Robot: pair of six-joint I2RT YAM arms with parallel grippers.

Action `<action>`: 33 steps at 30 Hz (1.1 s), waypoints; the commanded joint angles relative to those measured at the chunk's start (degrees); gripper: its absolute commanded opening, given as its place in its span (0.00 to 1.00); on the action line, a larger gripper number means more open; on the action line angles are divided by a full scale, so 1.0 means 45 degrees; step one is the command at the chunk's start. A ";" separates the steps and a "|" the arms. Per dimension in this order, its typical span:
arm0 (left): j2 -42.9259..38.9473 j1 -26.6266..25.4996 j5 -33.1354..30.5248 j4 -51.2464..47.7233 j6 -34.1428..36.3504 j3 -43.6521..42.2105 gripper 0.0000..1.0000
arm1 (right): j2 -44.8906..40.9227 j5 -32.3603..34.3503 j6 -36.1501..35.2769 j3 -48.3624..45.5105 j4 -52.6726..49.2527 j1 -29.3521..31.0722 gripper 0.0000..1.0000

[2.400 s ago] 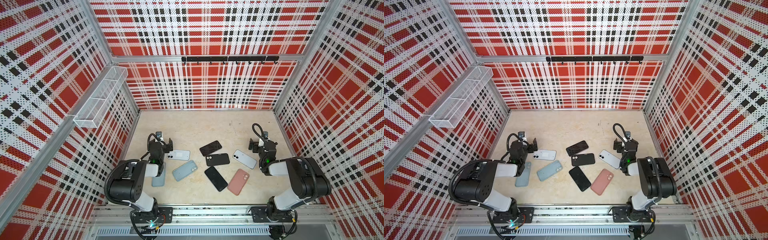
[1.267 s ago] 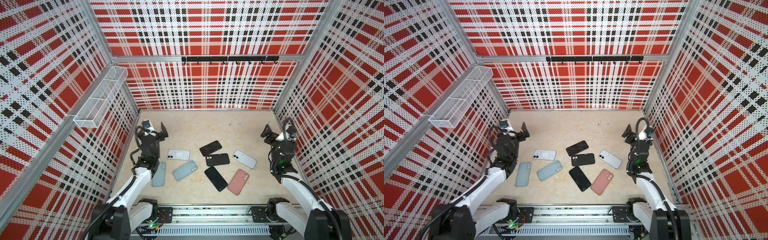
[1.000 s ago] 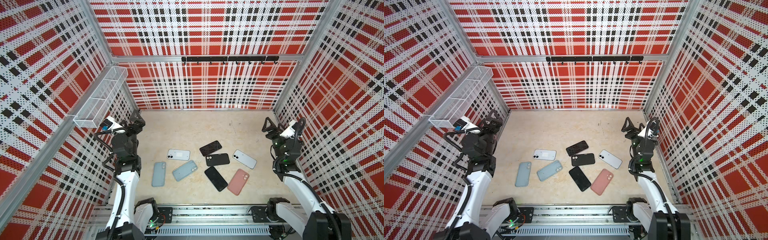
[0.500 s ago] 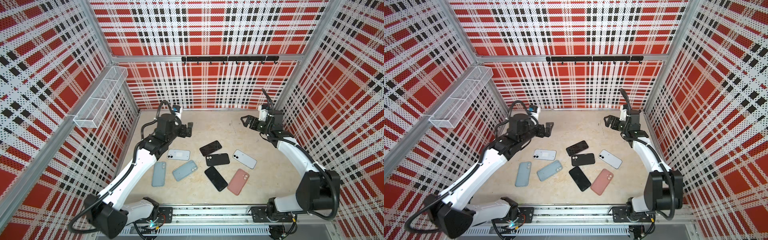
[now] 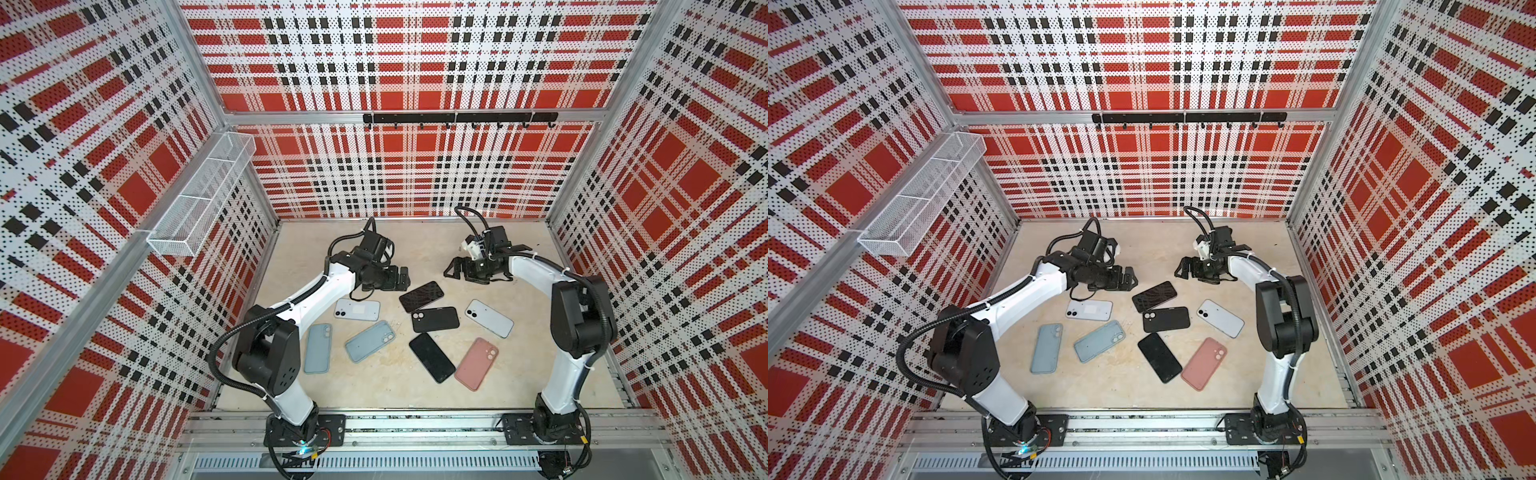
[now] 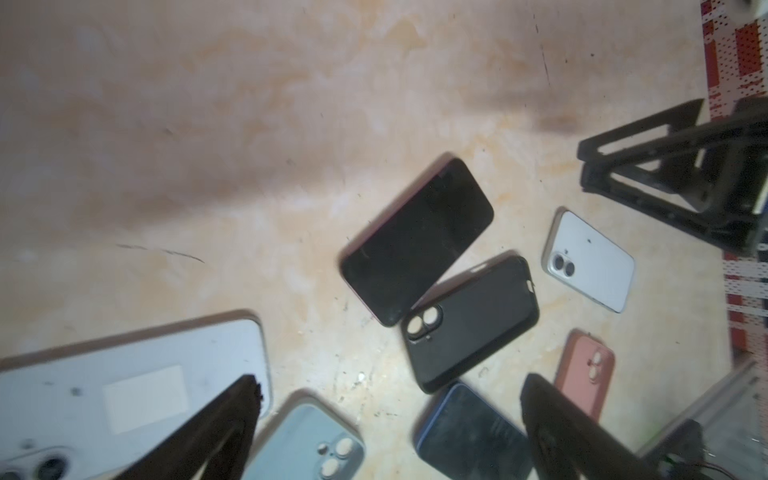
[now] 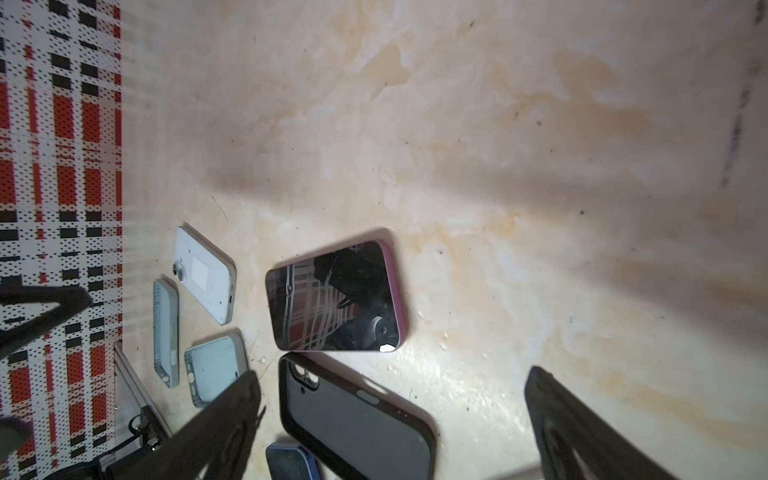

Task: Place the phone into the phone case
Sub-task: 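Swing both grippers inward toward the phones at the table center, then grasp the pink-framed black phone with the right gripper while the left gripper hovers nearby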

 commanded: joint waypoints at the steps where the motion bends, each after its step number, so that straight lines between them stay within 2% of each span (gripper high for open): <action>1: 0.0407 -0.0208 0.1460 0.1439 -0.2296 -0.0647 0.99 | 0.0537 -0.0546 -0.0536 0.0683 -0.0234 0.0315 1.00; 9: 0.0283 -0.0255 0.1480 0.4389 -0.4412 -0.2978 0.99 | 0.1876 -0.1232 -0.0472 0.1220 -0.0282 0.0438 1.00; 13: 0.0624 -0.0275 0.1545 0.5651 -0.5120 -0.3496 1.00 | 0.2215 -0.1482 -0.0343 0.1345 -0.0182 0.0583 1.00; 17: 0.1089 -0.0275 0.1756 0.6448 -0.5385 -0.3688 0.99 | 0.2425 -0.1805 -0.0267 0.1256 -0.0040 0.0724 1.00; 21: 0.1672 -0.0260 0.2074 0.7113 -0.5606 -0.3648 0.93 | 0.2523 -0.2149 -0.0141 0.1019 0.0270 0.0760 1.00; 33: 0.2891 -0.0270 0.2244 0.8007 -0.5944 -0.3596 0.86 | 0.2857 -0.3602 -0.0114 0.0727 0.0796 0.0754 0.93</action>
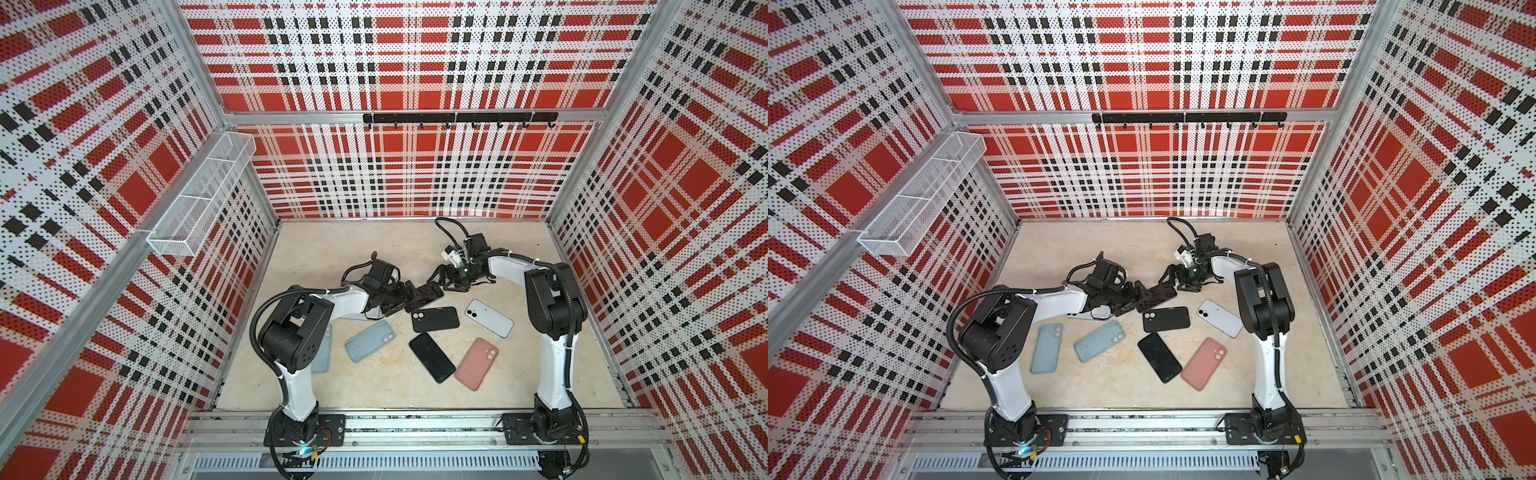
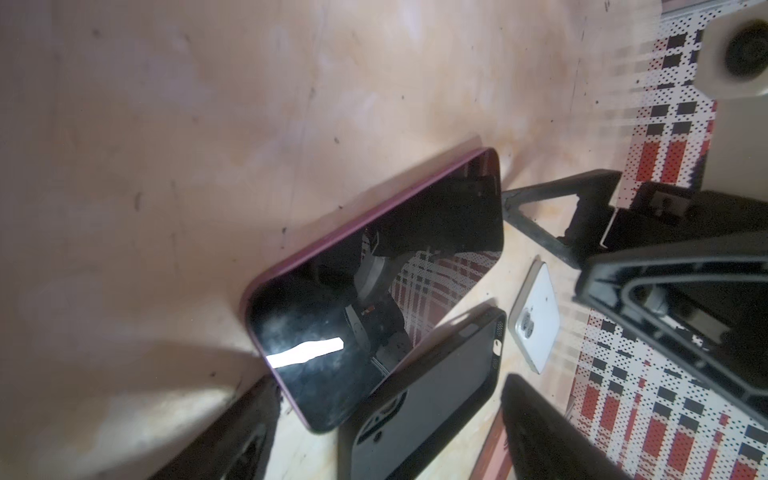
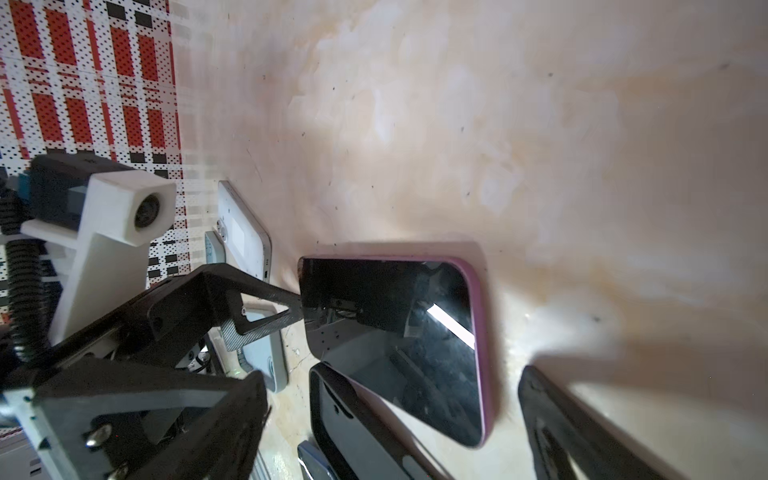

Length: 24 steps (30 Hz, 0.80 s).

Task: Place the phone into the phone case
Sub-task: 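Grasp the pink-framed black phone with the right gripper while the left gripper hovers nearby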

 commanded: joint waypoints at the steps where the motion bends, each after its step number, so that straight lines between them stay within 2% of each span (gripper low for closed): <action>1: 0.0591 -0.0083 0.0070 0.0383 -0.0272 -0.0061 0.86 | 0.0412 -0.0822 -0.0137 -0.0265 0.0284 0.0054 0.91; 6: 0.0870 -0.0070 0.0199 0.0649 -0.0300 -0.0080 0.86 | 0.0344 -0.1827 -0.0137 -0.0503 0.0722 0.0056 0.87; 11: 0.0960 -0.0066 0.0273 0.0805 -0.0264 -0.0158 0.86 | -0.0309 -0.1981 -0.0181 -0.0727 0.1017 0.0065 0.85; 16: 0.0953 -0.0076 0.0260 0.0835 -0.0166 -0.0217 0.85 | -0.0665 -0.2709 0.0077 -0.0928 0.1536 0.0053 0.75; 24: 0.0861 0.0062 0.0327 0.0874 0.0038 -0.0255 0.86 | -0.1367 -0.2876 0.0310 -0.1422 0.1985 0.0057 0.72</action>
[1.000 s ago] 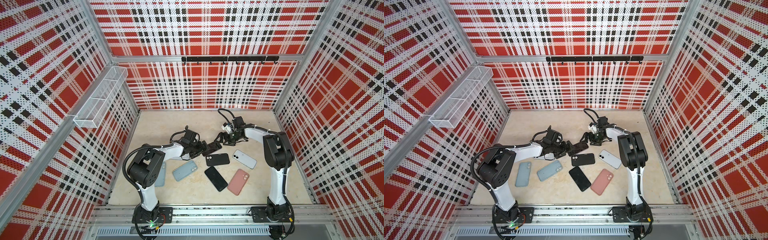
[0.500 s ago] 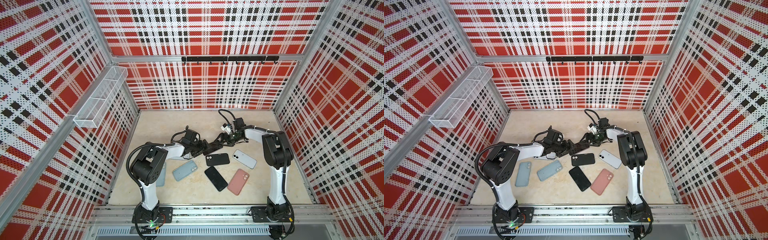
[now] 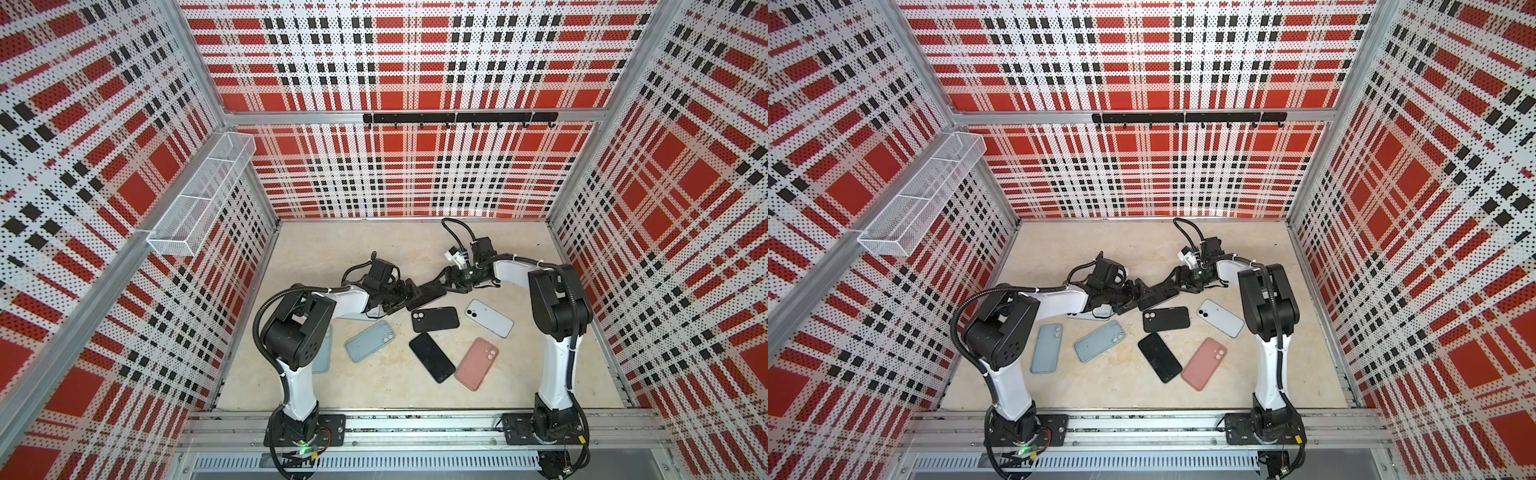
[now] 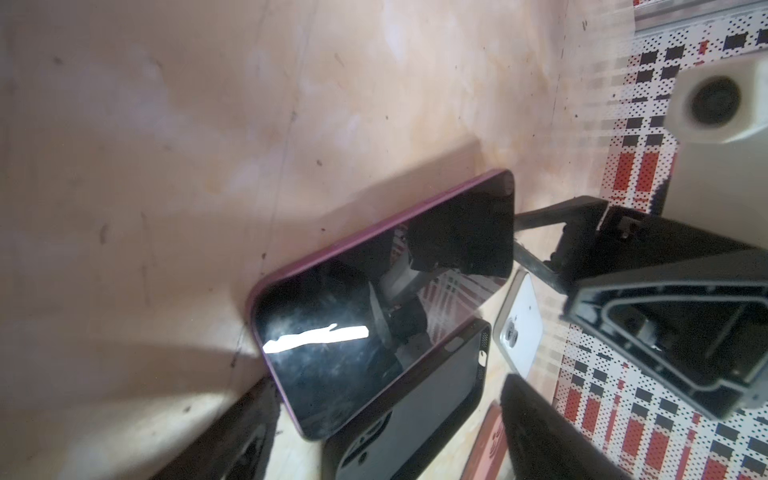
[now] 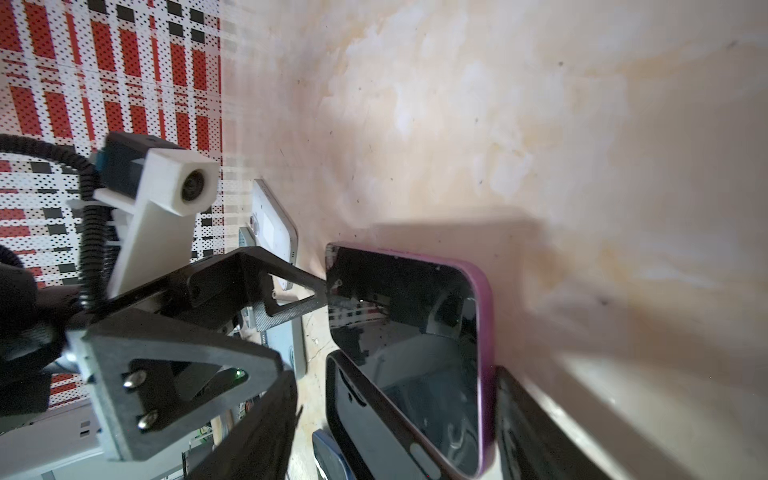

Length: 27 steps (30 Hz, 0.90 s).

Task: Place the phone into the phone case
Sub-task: 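Grasp the pink-framed black phone with the right gripper while the left gripper hovers nearby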

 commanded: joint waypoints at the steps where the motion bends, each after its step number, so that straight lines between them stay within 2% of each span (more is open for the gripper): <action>1: 0.0596 0.0013 0.0080 0.0151 0.0243 -0.0230 0.86 | -0.0842 -0.1612 0.0038 -0.0256 0.0511 0.0450 0.72; 6: 0.0598 0.0042 0.0143 0.0146 0.0343 -0.0172 0.85 | -0.0961 -0.1613 0.0131 -0.0452 0.0653 0.0443 0.70; 14: 0.0637 0.0055 0.0161 0.0146 0.0353 -0.0155 0.86 | -0.0747 -0.1634 0.0428 -0.0540 0.1001 0.0443 0.55; 20: 0.0632 0.0085 0.0169 0.0146 0.0421 -0.0131 0.86 | -0.0666 -0.1711 0.0863 -0.0599 0.1416 0.0441 0.30; 27: 0.0287 0.0181 0.0113 0.0136 0.0530 -0.0095 0.86 | -0.0848 -0.1221 0.0803 -0.0712 0.1105 0.0437 0.13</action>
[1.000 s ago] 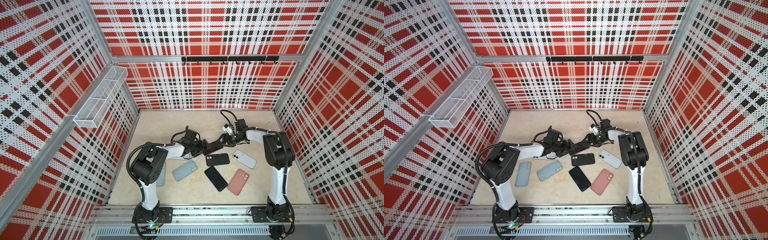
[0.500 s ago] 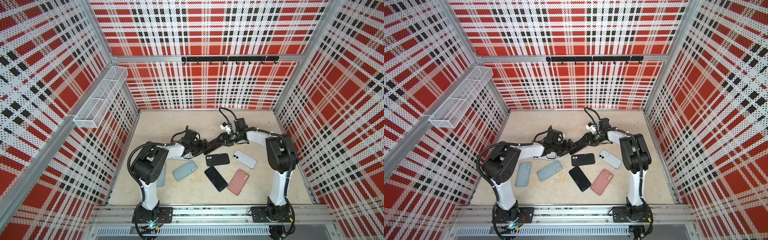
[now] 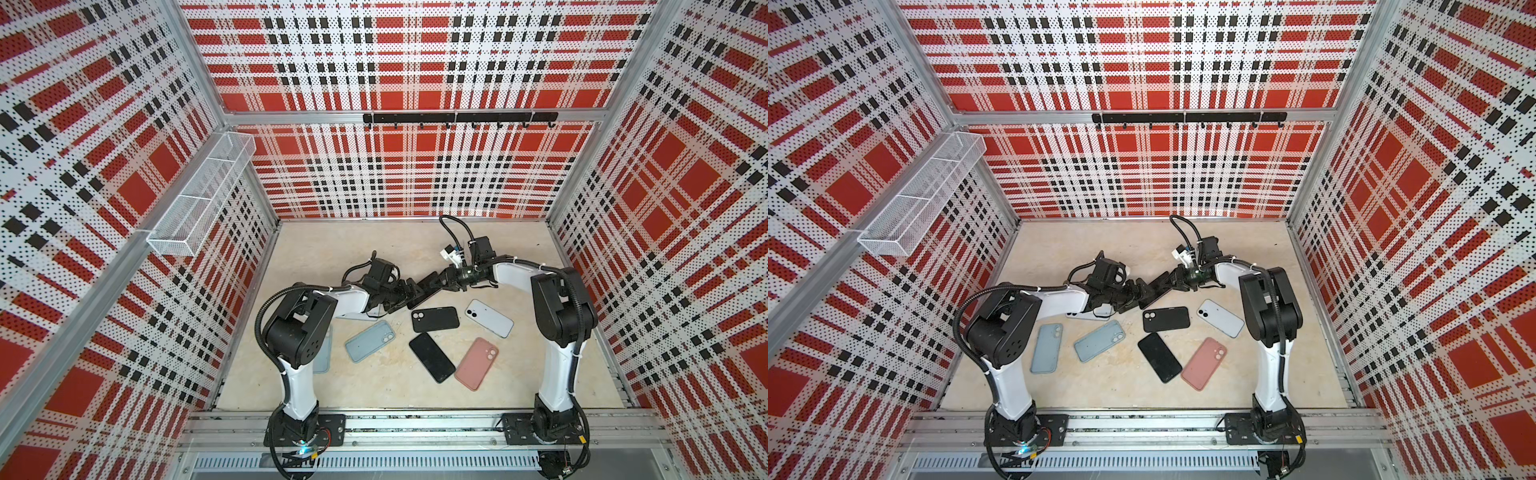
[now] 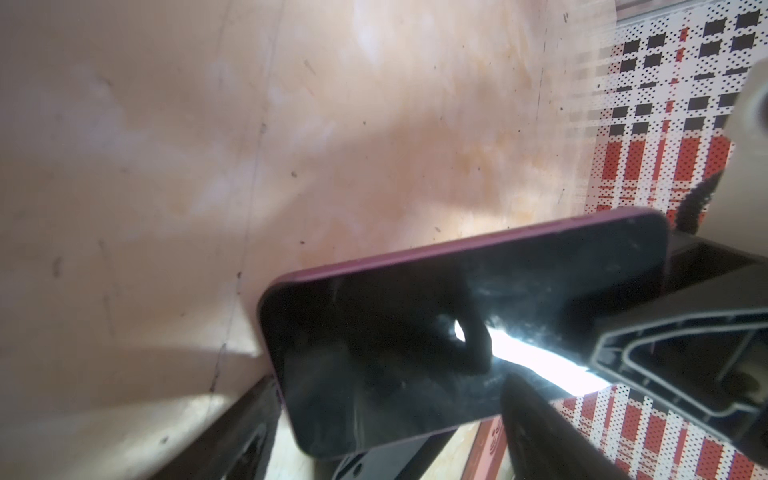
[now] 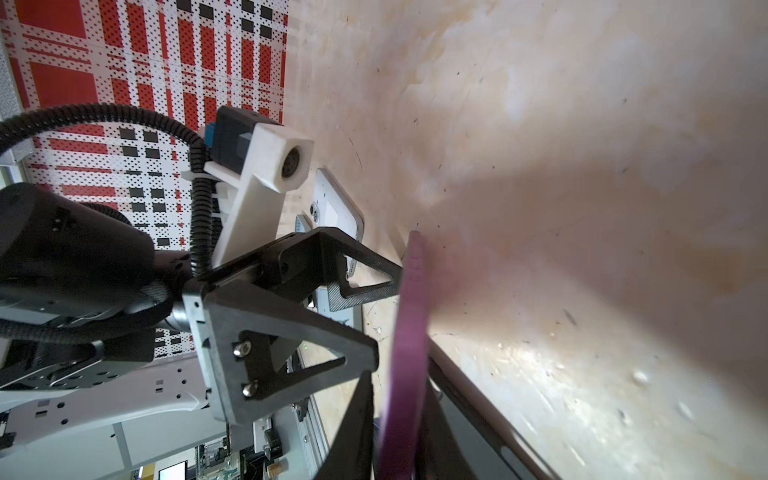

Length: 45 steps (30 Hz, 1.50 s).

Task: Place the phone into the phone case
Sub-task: 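Grasp the pink-framed black phone with the right gripper while the left gripper hovers nearby, then lift the phone with the right gripper while the left gripper grasps a black case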

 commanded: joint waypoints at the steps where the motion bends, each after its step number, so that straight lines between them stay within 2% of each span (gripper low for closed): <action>1: 0.0011 0.0082 -0.0224 -0.0364 0.0218 -0.0076 0.85 | -0.0299 0.0056 -0.0132 -0.0133 0.0191 0.0045 0.10; 5: -0.0454 0.0081 -0.0446 -0.0687 0.0398 0.0056 0.86 | -0.0762 0.0603 0.0225 -0.0304 0.0373 -0.0109 0.00; 11: -0.1483 -0.0101 -0.1454 -0.2123 0.1087 0.0397 0.86 | -0.2255 0.1373 0.1387 -0.1177 0.2059 -0.0582 0.00; 18: -0.2491 -0.1061 -0.3568 -0.5267 0.2843 0.1293 0.83 | -0.4532 0.3139 0.2340 -0.2400 0.2744 -0.1570 0.00; 24: -0.2203 -0.2180 -0.5782 -0.7587 0.5787 0.2706 0.77 | -0.6489 0.5097 0.1976 -0.3175 0.1753 -0.2106 0.00; 30: -0.1074 -0.3043 -0.6263 -0.8090 0.9164 0.4649 0.73 | -0.8096 0.6966 0.1631 -0.3347 0.0027 -0.2473 0.00; 33: -0.0163 -0.3118 -0.5826 -0.8363 1.0467 0.5615 0.68 | -0.8941 0.7340 0.1684 -0.3733 -0.0175 -0.2859 0.00; 36: 0.0768 -0.3350 -0.5628 -0.8814 1.1736 0.6490 0.66 | -0.9534 0.7350 0.1727 -0.4132 -0.0224 -0.3131 0.00; 41: 0.2029 -0.3376 -0.5499 -0.9533 1.2898 0.7419 0.59 | -1.0027 0.7123 0.1770 -0.4631 -0.0244 -0.3200 0.00; 45: 0.2635 -0.3366 -0.4849 -0.9788 1.3558 0.7852 0.56 | -1.0276 0.7103 0.1717 -0.4927 -0.0191 -0.3208 0.00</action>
